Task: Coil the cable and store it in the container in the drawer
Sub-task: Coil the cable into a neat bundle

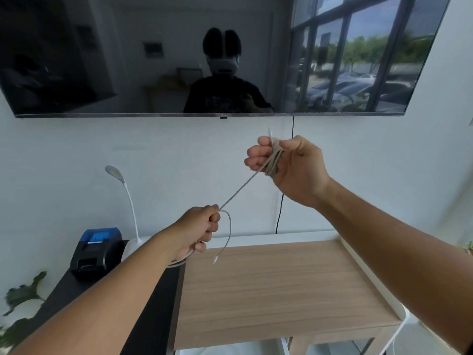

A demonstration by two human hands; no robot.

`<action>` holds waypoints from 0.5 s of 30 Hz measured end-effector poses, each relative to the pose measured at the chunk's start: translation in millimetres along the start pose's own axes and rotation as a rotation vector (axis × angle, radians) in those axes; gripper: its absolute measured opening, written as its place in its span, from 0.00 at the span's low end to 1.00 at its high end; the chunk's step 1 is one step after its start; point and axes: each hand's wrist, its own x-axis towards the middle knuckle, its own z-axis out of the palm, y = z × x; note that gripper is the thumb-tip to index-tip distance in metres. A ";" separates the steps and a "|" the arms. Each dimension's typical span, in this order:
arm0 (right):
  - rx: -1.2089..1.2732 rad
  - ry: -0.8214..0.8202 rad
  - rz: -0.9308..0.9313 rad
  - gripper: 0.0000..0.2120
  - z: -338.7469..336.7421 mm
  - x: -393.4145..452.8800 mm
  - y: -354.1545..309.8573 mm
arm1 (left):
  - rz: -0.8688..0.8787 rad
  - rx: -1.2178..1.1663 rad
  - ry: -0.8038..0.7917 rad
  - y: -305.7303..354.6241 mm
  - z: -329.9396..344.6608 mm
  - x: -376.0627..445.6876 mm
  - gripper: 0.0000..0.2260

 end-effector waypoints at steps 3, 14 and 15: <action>-0.364 -0.430 0.066 0.20 51.7 -15.3 4.1 | 0.020 -0.080 -0.017 2.0 5.1 1.8 0.15; -1.338 -0.562 0.801 0.20 7.4 -35.2 81.7 | 0.142 0.233 0.053 28.1 7.8 -0.1 0.12; -1.367 -0.495 0.797 0.18 -7.5 -30.9 85.1 | 0.159 0.261 0.079 26.7 7.6 -0.9 0.13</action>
